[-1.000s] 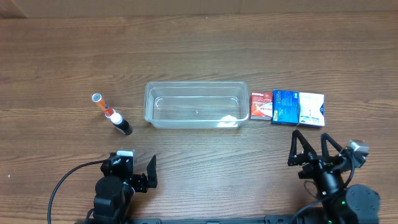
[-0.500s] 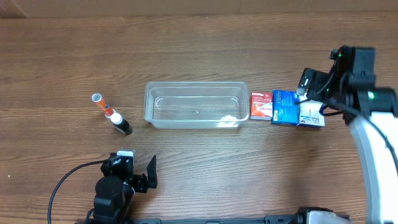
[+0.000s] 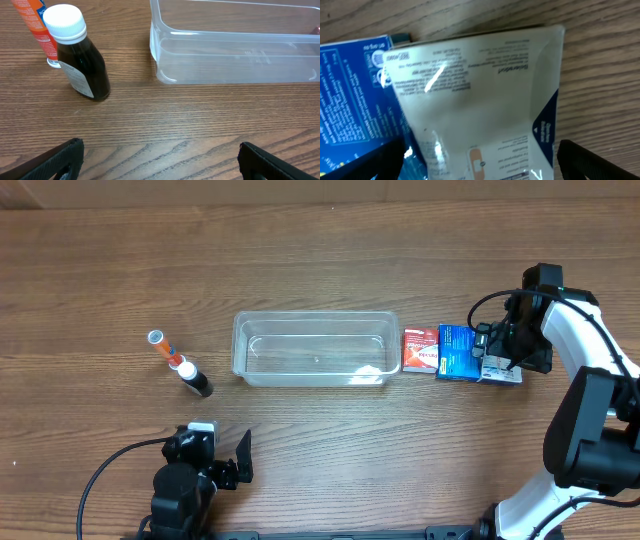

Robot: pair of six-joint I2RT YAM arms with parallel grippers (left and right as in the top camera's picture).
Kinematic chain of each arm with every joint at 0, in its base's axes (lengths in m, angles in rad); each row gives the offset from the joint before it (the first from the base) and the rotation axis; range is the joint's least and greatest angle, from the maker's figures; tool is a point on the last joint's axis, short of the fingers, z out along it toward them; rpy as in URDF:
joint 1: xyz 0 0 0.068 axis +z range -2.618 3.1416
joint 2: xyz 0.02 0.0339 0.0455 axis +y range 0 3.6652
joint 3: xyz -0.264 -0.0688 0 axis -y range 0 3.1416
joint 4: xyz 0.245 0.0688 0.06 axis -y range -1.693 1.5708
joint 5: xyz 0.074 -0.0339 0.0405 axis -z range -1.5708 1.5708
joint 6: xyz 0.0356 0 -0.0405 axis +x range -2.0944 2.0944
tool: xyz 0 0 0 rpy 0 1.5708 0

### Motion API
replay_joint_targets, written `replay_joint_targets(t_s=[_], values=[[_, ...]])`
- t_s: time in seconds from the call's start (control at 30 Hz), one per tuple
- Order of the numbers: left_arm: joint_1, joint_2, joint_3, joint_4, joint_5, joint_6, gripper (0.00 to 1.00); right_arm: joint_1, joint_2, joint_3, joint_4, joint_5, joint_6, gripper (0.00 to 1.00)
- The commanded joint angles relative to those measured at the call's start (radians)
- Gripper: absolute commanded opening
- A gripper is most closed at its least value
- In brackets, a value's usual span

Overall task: Pack container
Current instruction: 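Move the right gripper to the white box and grasp it, then carry the white box left and drop it into the container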

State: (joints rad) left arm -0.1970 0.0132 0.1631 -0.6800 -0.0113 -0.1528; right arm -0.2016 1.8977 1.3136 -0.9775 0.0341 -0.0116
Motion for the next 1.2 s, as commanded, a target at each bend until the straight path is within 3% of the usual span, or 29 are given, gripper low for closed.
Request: replay_joint_targets(t_s=[0.0, 0.13, 0.33, 0.47, 0.6, 0.77, 0.87, 1.07, 1.17], values=[[-0.009, -0.009, -0.006, 0.005, -0.006, 0.019, 1.0, -0.005, 0.019, 0.016, 0.015, 0.021, 0.016, 1.0], [-0.009, -0.009, -0.006, 0.005, -0.006, 0.019, 1.0, -0.006, 0.05, 0.016, 0.049, 0.022, 0.067, 0.78], [-0.009, -0.009, -0.006, 0.005, -0.006, 0.019, 1.0, -0.018, -0.047, 0.061, -0.051, 0.104, 0.209, 0.62], [-0.009, -0.009, -0.006, 0.005, -0.006, 0.019, 1.0, 0.084, -0.273, 0.204, -0.22, 0.053, 0.222, 0.62], [-0.009, -0.009, -0.006, 0.005, -0.006, 0.019, 1.0, 0.382, -0.459, 0.223, -0.225, -0.009, 0.275, 0.62], [-0.009, -0.008, -0.006, 0.005, -0.006, 0.019, 1.0, 0.731, -0.363, 0.131, -0.055, 0.115, 0.574, 0.63], [-0.009, -0.008, -0.006, 0.005, -0.006, 0.019, 1.0, 0.767, -0.238, 0.083, 0.05, 0.116, 0.618, 0.62], [-0.009, -0.008, -0.006, 0.005, -0.006, 0.019, 1.0, 0.754, -0.072, 0.082, 0.082, 0.133, 0.618, 0.64], [-0.009, -0.009, -0.006, 0.005, -0.006, 0.019, 1.0, 0.754, -0.07, 0.08, 0.067, 0.13, 0.618, 0.78]])
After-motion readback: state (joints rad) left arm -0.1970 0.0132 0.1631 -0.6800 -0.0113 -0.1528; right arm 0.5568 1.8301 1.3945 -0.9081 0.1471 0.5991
